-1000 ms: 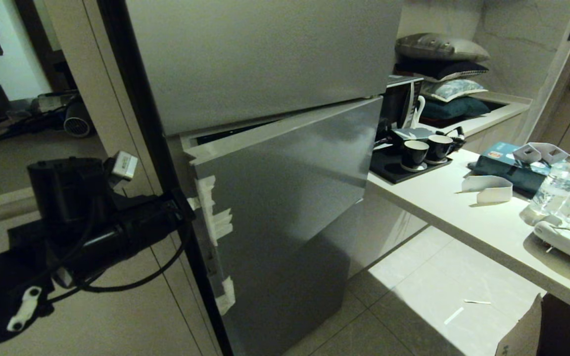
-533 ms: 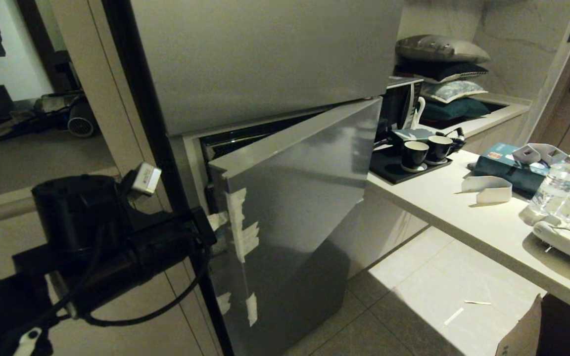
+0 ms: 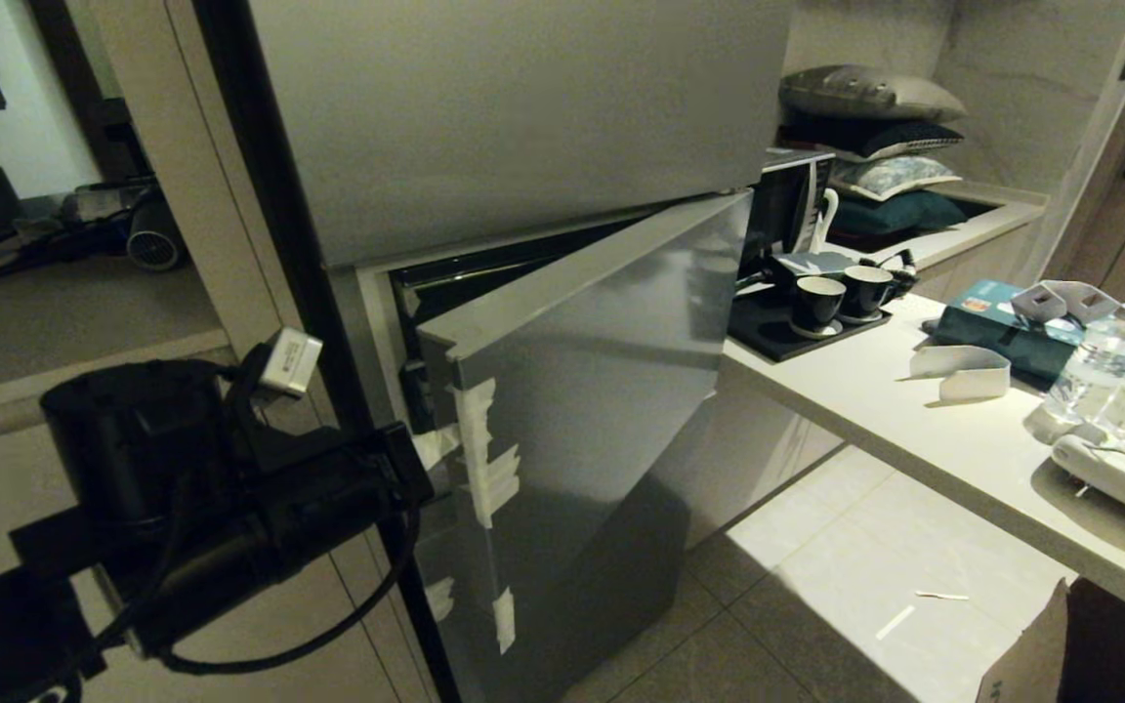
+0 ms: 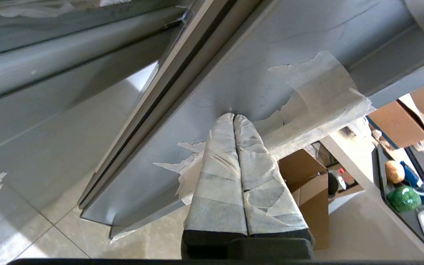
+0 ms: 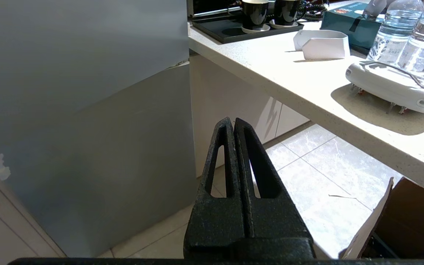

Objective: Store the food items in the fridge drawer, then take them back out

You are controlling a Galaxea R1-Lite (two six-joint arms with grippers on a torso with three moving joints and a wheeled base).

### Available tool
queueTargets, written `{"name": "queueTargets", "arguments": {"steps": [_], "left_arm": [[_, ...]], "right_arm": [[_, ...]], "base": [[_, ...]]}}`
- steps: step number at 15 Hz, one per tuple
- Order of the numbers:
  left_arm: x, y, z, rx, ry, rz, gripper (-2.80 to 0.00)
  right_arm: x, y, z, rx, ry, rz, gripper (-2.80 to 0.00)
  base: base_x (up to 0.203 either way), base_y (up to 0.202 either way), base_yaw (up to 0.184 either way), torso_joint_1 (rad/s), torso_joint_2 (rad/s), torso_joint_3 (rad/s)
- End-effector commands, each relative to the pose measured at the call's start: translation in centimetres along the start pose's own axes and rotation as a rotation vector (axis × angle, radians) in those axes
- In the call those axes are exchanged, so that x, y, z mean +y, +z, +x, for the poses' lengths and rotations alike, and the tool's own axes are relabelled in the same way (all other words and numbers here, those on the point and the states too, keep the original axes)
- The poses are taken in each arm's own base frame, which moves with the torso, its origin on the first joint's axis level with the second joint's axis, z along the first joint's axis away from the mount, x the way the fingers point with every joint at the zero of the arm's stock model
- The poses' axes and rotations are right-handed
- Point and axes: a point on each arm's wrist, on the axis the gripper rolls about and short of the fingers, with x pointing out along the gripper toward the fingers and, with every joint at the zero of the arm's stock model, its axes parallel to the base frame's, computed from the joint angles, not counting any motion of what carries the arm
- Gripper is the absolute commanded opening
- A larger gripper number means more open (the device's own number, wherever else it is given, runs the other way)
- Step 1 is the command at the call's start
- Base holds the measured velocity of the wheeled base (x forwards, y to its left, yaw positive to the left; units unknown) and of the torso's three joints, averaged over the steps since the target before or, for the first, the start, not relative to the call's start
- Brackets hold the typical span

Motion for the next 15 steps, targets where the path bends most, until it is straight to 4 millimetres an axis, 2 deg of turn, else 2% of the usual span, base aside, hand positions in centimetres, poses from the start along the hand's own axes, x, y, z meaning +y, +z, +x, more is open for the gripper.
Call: {"name": "queueTargets", "arguments": {"steps": [1,5,7,12,15], "left_arm": [[0.0,-0.1,-1.1,-0.001,0.003,-0.002,-2.80],[-0.1,-0.1,-3.4,-0.015,-0.014,0.000,-2.80],[0.0,-0.6,-3.7,0.000,-0.012,-0.001,-2.80],[-0.2,-0.3,-4.2,-0.020,-0.018,0.000,-2.80],[-0.8,0.9,-5.5,-0.090,-0.033,0.008,-2.80]], "right_arm": [[0.0,-0.9,0.2,0.029,-0.001,0.000,-2.80],[0.0,-0.9,0.2,0.029,0.000,0.000,-2.80],[0.0,-0.9,0.2,0.029,-0.001,0.000,-2.80],[0.0,-0.9,0.2,0.029,-0.001,0.000,-2.80],[0.0,-0.9,0.2,0.029,-0.001,0.000,-2.80]], "base": [[0.000,0.000,0.000,0.000,0.00,0.000],[0.000,0.000,0.000,0.000,0.00,0.000],[0.000,0.000,0.000,0.000,0.00,0.000],[0.000,0.000,0.000,0.000,0.00,0.000],[0.000,0.000,0.000,0.000,0.00,0.000]]}}
